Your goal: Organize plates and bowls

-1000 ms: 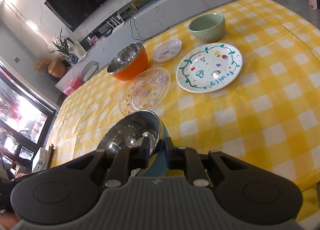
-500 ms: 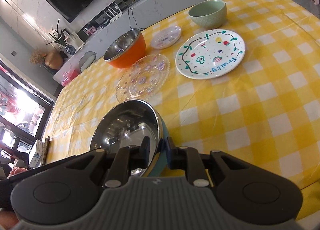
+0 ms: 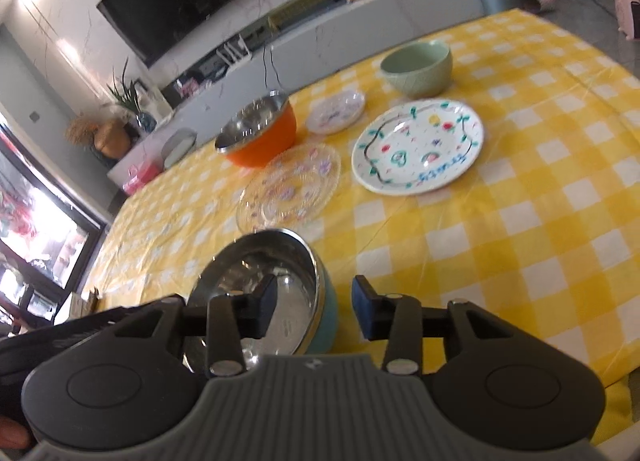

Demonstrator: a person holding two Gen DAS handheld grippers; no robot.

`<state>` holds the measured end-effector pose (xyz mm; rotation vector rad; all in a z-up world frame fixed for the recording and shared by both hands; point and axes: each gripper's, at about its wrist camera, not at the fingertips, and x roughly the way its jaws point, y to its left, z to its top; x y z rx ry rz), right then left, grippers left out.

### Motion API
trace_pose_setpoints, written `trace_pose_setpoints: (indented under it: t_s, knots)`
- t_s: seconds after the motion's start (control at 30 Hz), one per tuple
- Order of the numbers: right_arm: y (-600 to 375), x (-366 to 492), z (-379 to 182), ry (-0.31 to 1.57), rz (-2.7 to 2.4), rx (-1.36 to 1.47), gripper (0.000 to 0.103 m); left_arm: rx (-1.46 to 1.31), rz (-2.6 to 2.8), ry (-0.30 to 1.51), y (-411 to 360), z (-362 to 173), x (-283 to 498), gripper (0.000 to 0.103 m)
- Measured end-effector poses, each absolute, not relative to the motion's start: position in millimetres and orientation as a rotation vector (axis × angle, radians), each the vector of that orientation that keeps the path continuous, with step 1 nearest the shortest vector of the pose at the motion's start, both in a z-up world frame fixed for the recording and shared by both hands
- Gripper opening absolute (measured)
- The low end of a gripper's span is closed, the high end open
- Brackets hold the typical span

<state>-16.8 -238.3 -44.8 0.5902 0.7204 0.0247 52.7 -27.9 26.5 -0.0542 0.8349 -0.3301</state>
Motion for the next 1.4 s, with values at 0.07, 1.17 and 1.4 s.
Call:
trace_pose_setpoints:
  t_s: [0.07,1.17,1.4]
  knots:
    - [-238.8,-19.9,-41.9,0.708,0.011,0.583,0.041,-0.045,-0.337,0.831,-27.7,36.0,52.7,0.032]
    - [-235.3,109.9,32.2,0.710,-0.073,0.387,0.067,-0.067,-0.398,0.801,-26.1,71.1,187.3,0.060]
    - [-236.6,160.3,14.2,0.776,-0.060,0.415,0.067,-0.131,-0.380,0.839,-18.2,53.5,234.5,0.060]
